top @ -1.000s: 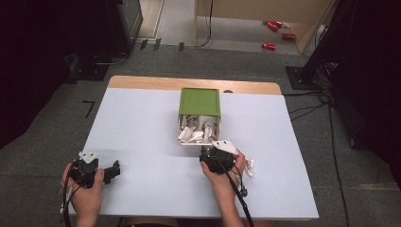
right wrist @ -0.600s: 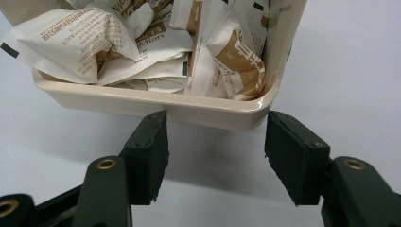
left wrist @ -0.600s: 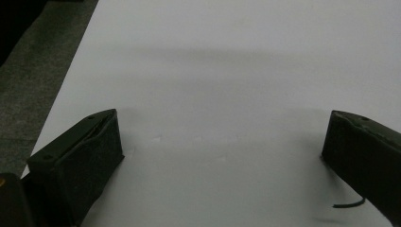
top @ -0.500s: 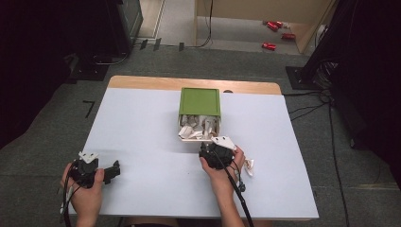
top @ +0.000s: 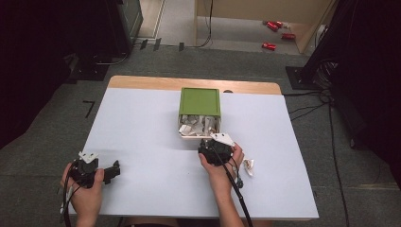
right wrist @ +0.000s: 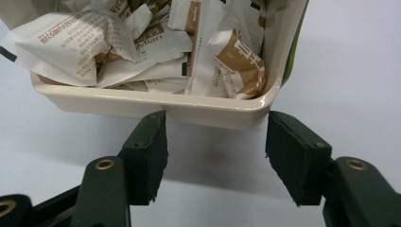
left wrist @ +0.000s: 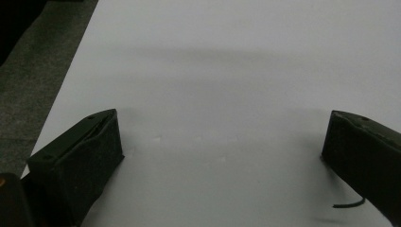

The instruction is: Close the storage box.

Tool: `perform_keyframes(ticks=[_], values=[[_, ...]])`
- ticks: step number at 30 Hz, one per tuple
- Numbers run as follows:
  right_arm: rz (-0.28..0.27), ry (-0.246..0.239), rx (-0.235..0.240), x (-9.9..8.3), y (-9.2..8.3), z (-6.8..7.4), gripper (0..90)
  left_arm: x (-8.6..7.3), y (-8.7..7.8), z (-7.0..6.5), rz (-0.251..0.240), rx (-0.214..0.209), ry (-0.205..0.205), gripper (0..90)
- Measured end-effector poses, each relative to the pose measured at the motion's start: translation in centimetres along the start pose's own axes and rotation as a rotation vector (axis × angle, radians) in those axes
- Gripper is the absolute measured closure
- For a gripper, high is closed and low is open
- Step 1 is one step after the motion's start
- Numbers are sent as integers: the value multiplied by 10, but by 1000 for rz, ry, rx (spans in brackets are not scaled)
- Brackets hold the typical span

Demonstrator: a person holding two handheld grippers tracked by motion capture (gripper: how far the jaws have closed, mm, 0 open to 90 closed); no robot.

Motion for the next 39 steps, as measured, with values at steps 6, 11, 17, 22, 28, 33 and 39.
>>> perform_keyframes(ticks=[6, 11, 17, 22, 28, 33, 39], values=[[-1, 3, -4, 3, 3, 0, 394, 0, 0, 0, 0, 0, 0, 0], [1, 1, -8, 5, 5, 0, 391, 0, 0, 0, 0, 0, 0, 0], [-4, 3, -17, 8, 5, -1, 391, 0, 0, 0, 0, 0, 0, 0], [-2, 0, -15, 8, 7, -2, 388, 0, 0, 0, 1, -1, -1, 0], [2, -7, -17, 9, 7, -1, 380, 0, 0, 0, 1, -1, 0, 0], [3, -12, -18, 9, 7, -2, 381, 0, 0, 0, 1, -1, 0, 0], [31, -33, -3, 9, 3, -4, 347, 0, 0, 0, 1, -1, 0, 0]])
Point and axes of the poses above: each handheld gripper's, and its own axes: y roughly forward along the jaws, x roughly out of its top, z roughly to its left, the point moved 3 cm from there along y, roughly forward along the jaws, and after that the axes turned 10 degrees about y, right-handed, at the moved point
